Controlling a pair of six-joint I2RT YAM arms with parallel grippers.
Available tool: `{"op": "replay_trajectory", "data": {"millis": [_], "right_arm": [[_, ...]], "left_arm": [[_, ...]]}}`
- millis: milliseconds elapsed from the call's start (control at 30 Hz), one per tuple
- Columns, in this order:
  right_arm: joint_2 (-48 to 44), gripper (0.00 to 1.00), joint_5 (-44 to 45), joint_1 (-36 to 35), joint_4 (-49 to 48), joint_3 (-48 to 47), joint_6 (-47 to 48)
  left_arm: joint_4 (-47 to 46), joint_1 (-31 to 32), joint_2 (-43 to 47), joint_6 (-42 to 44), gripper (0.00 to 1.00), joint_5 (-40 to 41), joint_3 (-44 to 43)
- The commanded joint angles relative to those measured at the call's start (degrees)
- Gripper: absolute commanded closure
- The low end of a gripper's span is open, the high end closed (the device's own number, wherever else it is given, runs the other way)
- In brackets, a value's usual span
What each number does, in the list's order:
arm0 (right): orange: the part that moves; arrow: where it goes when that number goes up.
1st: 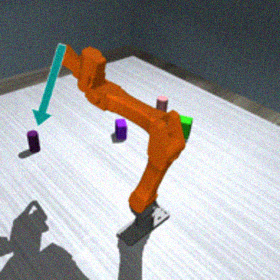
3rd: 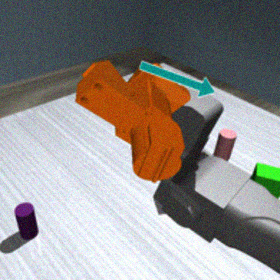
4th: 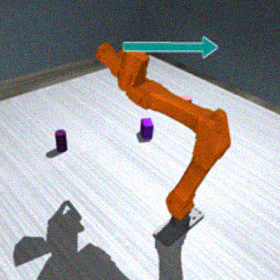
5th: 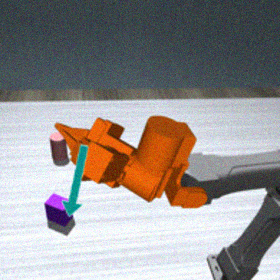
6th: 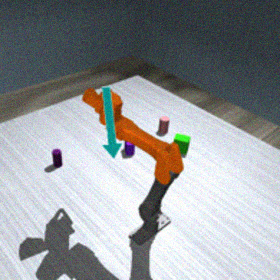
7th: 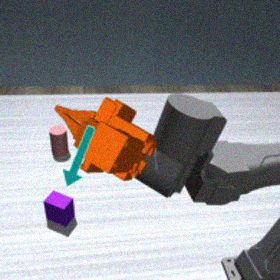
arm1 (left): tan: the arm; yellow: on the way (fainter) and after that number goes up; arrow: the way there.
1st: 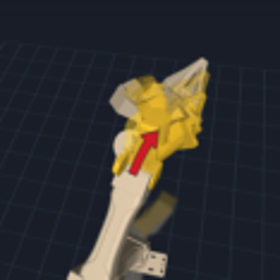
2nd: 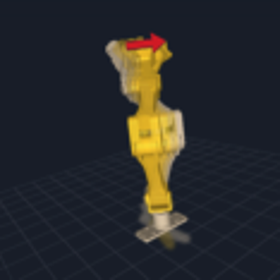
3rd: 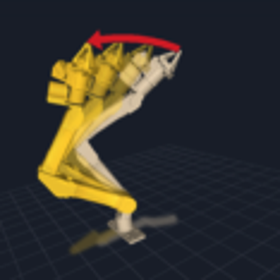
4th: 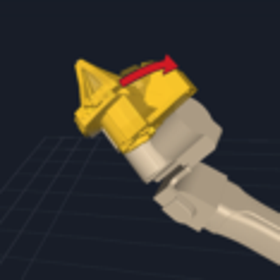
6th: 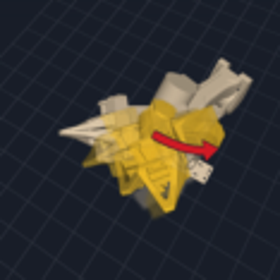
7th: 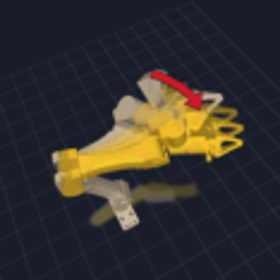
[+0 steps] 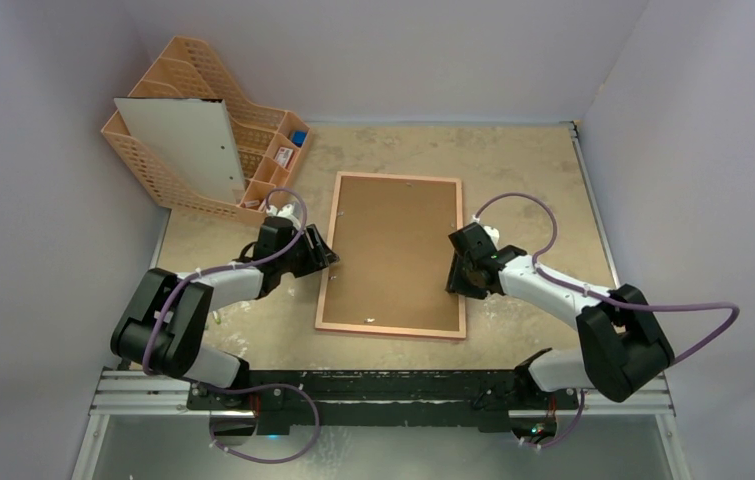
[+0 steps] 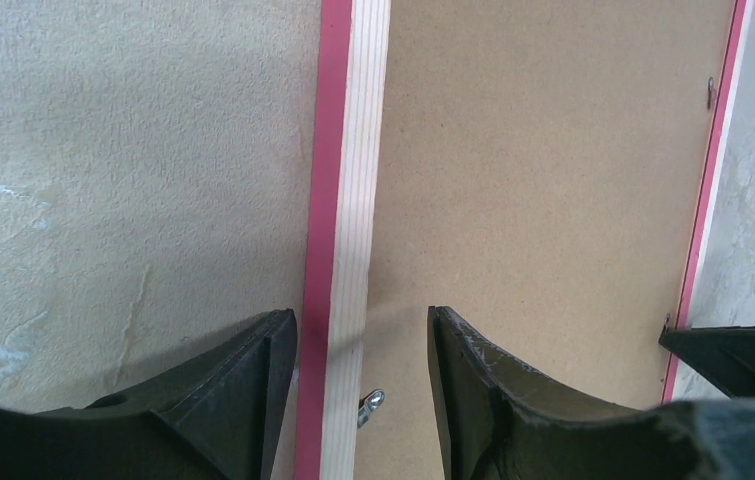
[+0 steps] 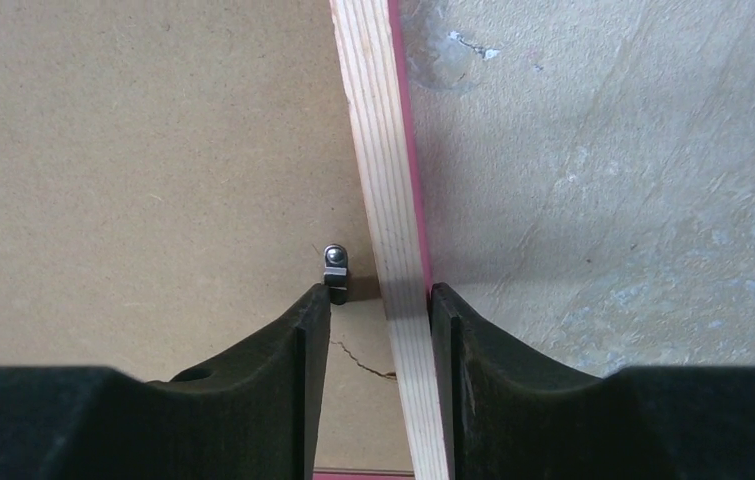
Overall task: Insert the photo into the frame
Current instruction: Install the photo frame at the center of the board.
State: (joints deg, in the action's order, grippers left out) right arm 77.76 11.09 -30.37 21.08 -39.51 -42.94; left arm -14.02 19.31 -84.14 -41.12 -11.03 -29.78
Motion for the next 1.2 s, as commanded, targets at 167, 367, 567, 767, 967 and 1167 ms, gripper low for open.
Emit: {"op": "replay_trajectory", "data": {"millis": [167,367,567,767,967,1167], "right_arm": [[0.3,0.69,6.18,-0.36,2.08,-0.65,-2.49],[-0.18,0.78,6.35,-0.36,0.37,-0.02,-3.23],[-0.3,0.77,3.86,-0.31,-3.14,1.56,-4.14],[-1.53,0.48,3.9,-0.3,-2.14,1.6,-4.6],[-0.17,0.53,-0.69,-0.3,-5.33,3.77,-1.94],[-0.23,0.71,-0.44,-0.3,-4.31,3.47,-1.45]], "left_arm": [[3.45,0.11,-1.46,2.45,0.46,3.3,0.58],[3.76,0.06,-1.34,2.75,0.46,3.56,1.03],[4.13,0.03,-0.78,2.98,0.46,3.72,1.39],[4.98,0.03,0.59,3.24,0.46,4.55,1.87],[4.9,0.03,1.08,3.24,0.45,4.64,2.1],[4.96,0.03,0.96,3.29,0.45,4.69,2.16]]}}
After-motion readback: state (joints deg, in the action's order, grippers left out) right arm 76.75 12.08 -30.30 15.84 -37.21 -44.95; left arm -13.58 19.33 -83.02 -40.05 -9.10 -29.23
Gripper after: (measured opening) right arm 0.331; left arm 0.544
